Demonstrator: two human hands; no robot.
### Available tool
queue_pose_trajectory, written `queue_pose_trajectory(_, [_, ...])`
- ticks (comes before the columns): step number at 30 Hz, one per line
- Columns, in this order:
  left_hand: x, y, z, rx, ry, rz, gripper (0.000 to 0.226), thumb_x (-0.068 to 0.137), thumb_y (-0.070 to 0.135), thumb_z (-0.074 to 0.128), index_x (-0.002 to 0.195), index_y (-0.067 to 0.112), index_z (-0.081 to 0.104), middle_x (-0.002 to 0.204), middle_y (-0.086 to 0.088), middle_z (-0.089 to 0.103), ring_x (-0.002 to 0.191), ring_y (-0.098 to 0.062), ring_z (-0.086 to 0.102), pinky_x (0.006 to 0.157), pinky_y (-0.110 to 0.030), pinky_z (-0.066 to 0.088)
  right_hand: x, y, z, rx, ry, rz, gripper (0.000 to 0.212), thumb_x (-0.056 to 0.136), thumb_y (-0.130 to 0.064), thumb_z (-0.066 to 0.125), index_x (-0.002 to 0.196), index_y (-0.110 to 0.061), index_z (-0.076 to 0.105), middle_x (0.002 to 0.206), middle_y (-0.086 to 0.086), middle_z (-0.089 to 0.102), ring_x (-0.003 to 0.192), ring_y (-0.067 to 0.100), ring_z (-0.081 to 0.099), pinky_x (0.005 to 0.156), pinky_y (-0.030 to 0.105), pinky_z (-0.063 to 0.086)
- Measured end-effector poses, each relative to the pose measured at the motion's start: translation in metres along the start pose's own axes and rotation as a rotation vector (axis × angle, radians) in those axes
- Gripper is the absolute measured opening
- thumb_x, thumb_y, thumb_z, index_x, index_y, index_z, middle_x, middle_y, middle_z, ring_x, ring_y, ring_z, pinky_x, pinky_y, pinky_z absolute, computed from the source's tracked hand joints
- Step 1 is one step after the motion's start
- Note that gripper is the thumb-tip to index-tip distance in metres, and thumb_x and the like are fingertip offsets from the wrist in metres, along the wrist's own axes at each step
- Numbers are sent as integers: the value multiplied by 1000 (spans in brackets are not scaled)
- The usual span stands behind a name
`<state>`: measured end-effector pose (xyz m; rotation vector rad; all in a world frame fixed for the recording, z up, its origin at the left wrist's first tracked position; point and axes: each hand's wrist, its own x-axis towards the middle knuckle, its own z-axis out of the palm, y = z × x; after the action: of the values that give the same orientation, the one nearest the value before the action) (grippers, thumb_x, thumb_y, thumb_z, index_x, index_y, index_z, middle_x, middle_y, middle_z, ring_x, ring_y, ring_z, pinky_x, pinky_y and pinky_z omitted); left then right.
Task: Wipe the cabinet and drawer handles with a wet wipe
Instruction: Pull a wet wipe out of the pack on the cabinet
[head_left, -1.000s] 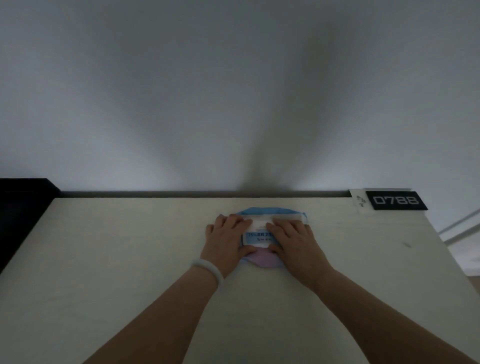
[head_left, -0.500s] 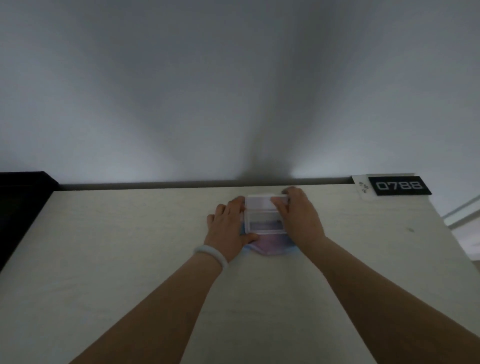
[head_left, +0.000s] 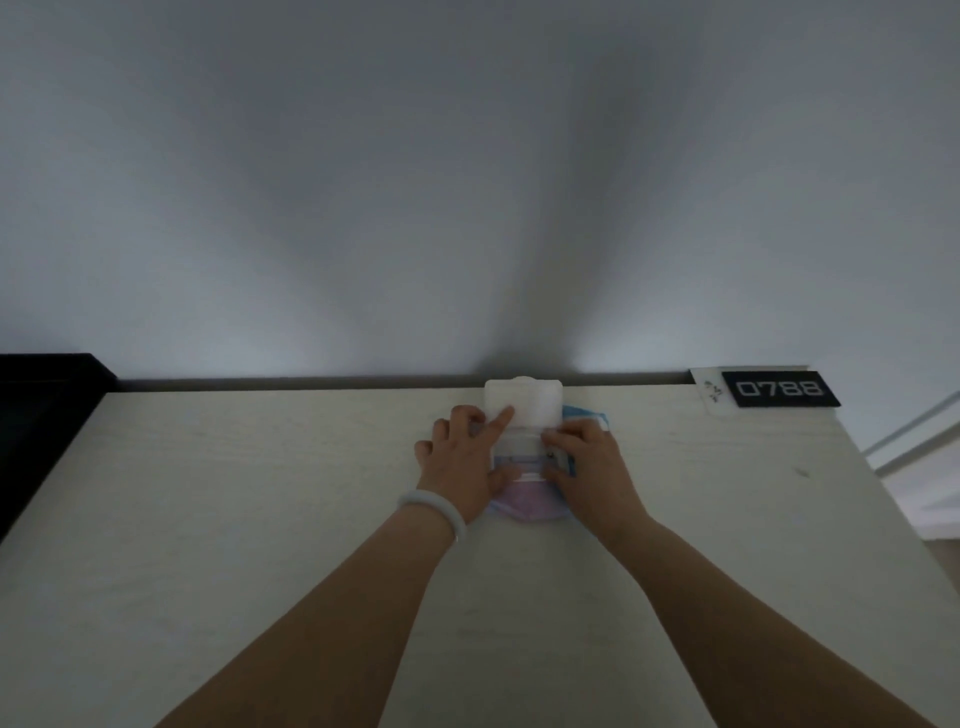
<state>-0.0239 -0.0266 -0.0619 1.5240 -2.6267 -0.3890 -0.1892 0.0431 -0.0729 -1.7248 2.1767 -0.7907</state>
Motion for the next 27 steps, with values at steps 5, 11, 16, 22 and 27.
queue_pose_trajectory(5, [-2, -5, 6, -13, 13, 9, 73, 85, 65, 47, 148, 47, 14, 143, 3, 23, 122, -24, 31, 97, -37, 28, -2, -4, 9, -23, 100, 33, 27, 67, -5, 78, 93, -5, 73, 104, 13, 59, 97, 31, 59, 91, 37, 47])
queue_pose_trajectory(11, [4, -7, 2, -39, -66, -17, 82, 82, 67, 52, 149, 43, 13, 144, 2, 22, 124, -24, 30, 98, -37, 28, 12, -12, 4, -147, -47, 220, 28, 80, -18, 71, 107, -12, 68, 120, 10, 46, 113, 26, 44, 100, 31, 37])
queue_pose_trajectory(16, [5, -5, 0, -11, -83, -19, 83, 81, 68, 51, 150, 40, 13, 144, 0, 24, 124, -27, 31, 99, -38, 28, 18, -15, 5, -305, -159, 177, 15, 82, -31, 64, 89, -25, 75, 107, 2, 59, 108, 21, 42, 85, 23, 27])
queue_pose_trajectory(22, [0, -3, 3, -15, -38, -14, 78, 85, 67, 46, 150, 38, 16, 146, 1, 24, 126, -27, 30, 100, -38, 28, -3, -33, 1, 246, 33, 99, 18, 76, 2, 69, 76, -16, 65, 80, -3, 59, 74, 10, 55, 74, 22, 46])
queue_pose_trajectory(27, [-5, -1, 9, -110, 63, -54, 63, 84, 61, 52, 139, 33, 36, 139, 7, 35, 123, -24, 35, 95, -37, 30, -6, -39, 5, 574, -2, 207, 27, 81, 7, 63, 83, -19, 61, 85, -2, 71, 81, 3, 68, 75, 14, 52])
